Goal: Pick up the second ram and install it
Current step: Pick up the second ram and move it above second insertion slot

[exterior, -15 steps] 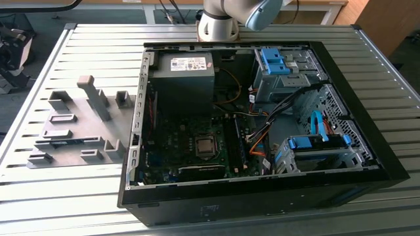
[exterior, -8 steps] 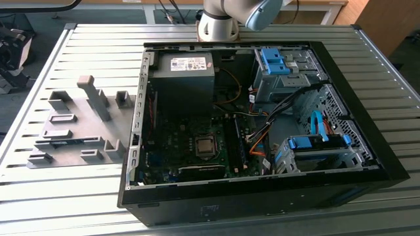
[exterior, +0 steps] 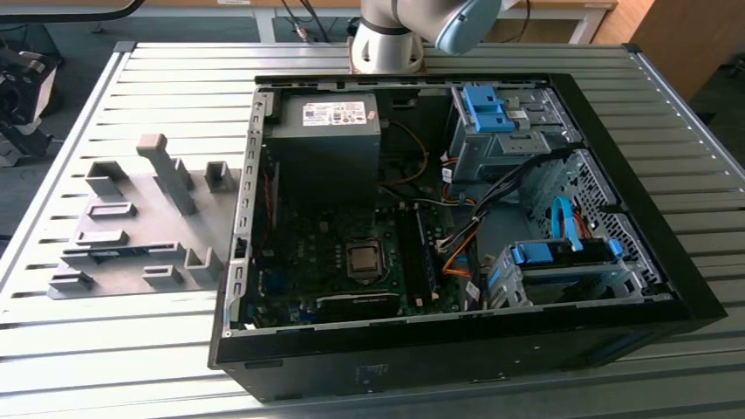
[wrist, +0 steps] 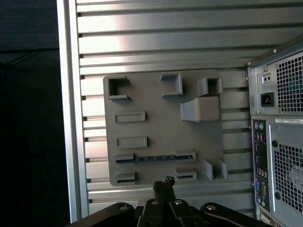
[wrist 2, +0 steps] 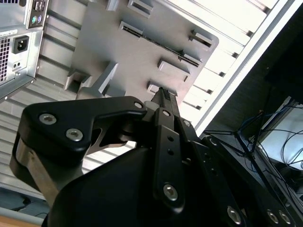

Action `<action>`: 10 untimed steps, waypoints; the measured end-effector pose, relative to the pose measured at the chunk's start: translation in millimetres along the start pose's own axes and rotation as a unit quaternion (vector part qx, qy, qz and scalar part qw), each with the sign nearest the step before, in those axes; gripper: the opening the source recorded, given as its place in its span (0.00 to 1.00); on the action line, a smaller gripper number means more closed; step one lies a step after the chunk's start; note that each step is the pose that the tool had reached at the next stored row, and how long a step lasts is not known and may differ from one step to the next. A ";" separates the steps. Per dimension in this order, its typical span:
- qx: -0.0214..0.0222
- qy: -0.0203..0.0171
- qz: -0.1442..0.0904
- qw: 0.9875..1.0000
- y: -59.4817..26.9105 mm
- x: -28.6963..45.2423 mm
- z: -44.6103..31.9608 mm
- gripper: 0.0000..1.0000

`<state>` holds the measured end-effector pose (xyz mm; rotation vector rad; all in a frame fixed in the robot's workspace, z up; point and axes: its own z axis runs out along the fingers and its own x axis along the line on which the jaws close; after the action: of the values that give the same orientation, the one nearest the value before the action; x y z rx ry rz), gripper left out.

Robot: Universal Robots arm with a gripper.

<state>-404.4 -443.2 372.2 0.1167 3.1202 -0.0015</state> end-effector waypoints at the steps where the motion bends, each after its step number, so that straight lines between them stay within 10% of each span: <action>1: 0.000 0.000 -0.001 1.000 0.0 0.0 0.0 0.11; 10: 0.000 0.000 -0.064 0.998 -0.1 0.2 0.0 0.11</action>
<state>-404.6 -443.2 372.2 -0.0818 3.1213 -0.0020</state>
